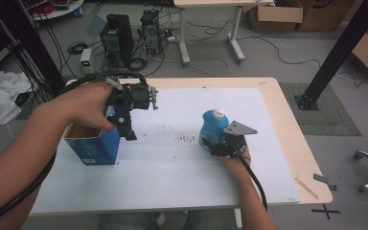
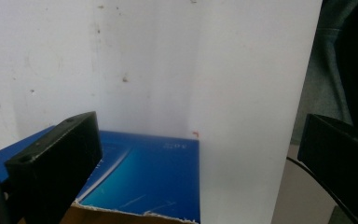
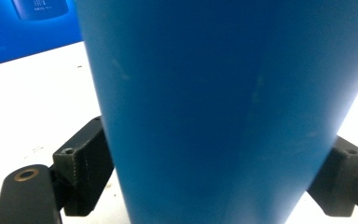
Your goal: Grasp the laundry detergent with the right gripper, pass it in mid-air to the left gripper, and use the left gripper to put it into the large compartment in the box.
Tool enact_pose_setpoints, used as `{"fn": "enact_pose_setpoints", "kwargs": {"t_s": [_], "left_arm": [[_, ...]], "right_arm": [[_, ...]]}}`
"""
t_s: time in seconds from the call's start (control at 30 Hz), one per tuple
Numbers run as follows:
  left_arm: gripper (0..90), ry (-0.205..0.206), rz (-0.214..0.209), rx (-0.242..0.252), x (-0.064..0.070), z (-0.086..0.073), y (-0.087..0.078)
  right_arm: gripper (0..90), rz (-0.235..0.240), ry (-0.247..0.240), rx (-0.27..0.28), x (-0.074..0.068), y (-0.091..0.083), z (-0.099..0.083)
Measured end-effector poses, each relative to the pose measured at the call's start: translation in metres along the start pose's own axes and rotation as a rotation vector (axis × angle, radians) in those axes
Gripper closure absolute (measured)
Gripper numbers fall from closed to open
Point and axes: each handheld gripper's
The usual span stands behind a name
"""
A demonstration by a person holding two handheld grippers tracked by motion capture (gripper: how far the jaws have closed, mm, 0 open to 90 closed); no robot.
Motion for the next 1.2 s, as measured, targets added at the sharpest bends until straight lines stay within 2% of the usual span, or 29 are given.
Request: {"fn": "enact_pose_setpoints", "kwargs": {"t_s": [0.33,0.53,0.6,1.0,1.2], "left_arm": [[0.1,-0.005,0.0,-0.003,-0.0005,-0.0019,-0.0007],[0.1,-0.008,-0.003,0.0,-0.0004,-0.0039,0.001],[0.1,-0.008,-0.004,0.005,-0.0004,-0.0043,0.0023],[0.1,-0.009,-0.002,-0.002,-0.0017,-0.0028,0.0018],[0.1,-0.006,-0.003,-0.008,-0.0018,-0.0015,0.0026]], "right_arm": [[25.1,-0.003,-0.006,0.009,-0.0015,0.0007,0.0006],[26.1,-0.009,-0.006,0.004,-0.0024,0.0018,-0.0021],[29.6,-0.003,-0.012,0.003,-0.0023,0.0015,-0.0018],[33.2,-0.01,-0.002,0.016,-0.0015,0.0001,-0.0026],[39.7,0.006,-0.012,0.015,-0.0021,0.0001,-0.0026]]}}
Point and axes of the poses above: each handheld gripper's, and its own axes: y roughly forward along the jaws, z roughly out of its top, x roughly to its right, and after that the axes turned 1 degree about -y, right-handed
